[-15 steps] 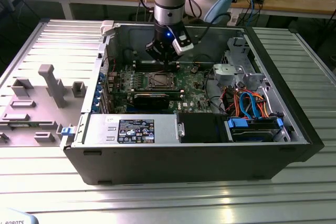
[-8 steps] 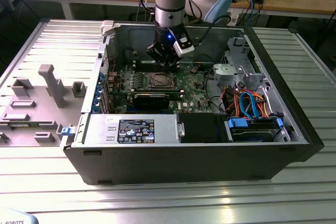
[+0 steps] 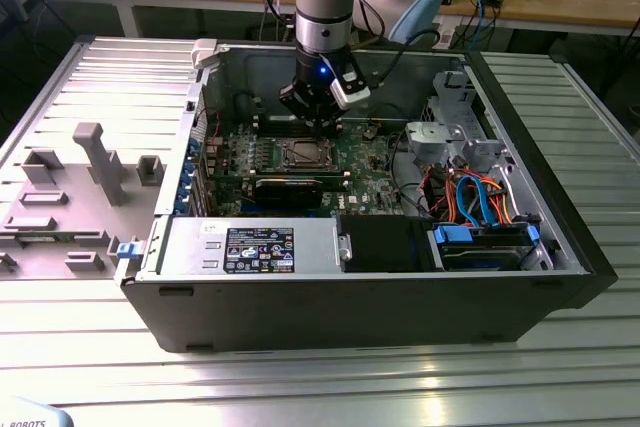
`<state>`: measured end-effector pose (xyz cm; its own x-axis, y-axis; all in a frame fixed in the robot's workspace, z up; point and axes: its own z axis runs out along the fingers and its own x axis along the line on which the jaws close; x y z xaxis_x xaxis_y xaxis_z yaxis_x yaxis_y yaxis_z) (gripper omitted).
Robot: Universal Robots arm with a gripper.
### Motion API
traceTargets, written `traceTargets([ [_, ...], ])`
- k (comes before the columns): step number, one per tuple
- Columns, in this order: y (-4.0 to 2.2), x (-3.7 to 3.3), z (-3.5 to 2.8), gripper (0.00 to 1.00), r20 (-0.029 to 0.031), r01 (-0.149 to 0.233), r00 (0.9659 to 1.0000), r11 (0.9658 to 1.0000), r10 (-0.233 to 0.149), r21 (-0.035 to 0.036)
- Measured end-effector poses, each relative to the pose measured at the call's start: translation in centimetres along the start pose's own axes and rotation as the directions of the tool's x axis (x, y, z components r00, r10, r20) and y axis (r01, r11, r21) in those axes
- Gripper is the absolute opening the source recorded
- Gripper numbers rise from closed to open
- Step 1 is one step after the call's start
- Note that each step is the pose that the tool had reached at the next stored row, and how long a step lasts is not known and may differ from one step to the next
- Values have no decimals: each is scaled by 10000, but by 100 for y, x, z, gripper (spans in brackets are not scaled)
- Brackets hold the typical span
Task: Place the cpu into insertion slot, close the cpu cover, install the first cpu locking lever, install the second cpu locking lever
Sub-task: 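Install the first cpu locking lever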
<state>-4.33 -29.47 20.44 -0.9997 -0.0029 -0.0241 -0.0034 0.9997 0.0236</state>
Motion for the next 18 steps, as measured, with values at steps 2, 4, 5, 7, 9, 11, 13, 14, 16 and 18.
traceTargets([
  [2, 0, 0, -4, 11, -1, 0, 10000, 10000, 0, 2],
  [4, 0, 0, -11, 11, -1, 0, 10000, 10000, 0, 2],
  [5, 0, 0, -18, 11, -2, 0, 10000, 10000, 0, 2],
  [7, 1, -1, -20, 11, 0, 0, 10000, 10000, 0, 0],
  [9, 0, -1, -21, 11, -2, 0, 10000, 10000, 0, 2],
  [11, 0, -4, -19, 11, -4, 0, 10000, 10000, 0, 4],
  [13, 0, -8, -14, 11, -3, 0, 10000, 10000, 0, 22],
  [14, 0, -10, -13, 11, -5, 1, 10000, 10000, -1, 28],
  [16, 0, -15, -8, 11, -3, 1, 10000, 10000, -1, 38],
  [18, -1, -16, -4, 11, -8, -1, 10000, 10000, 1, 51],
])
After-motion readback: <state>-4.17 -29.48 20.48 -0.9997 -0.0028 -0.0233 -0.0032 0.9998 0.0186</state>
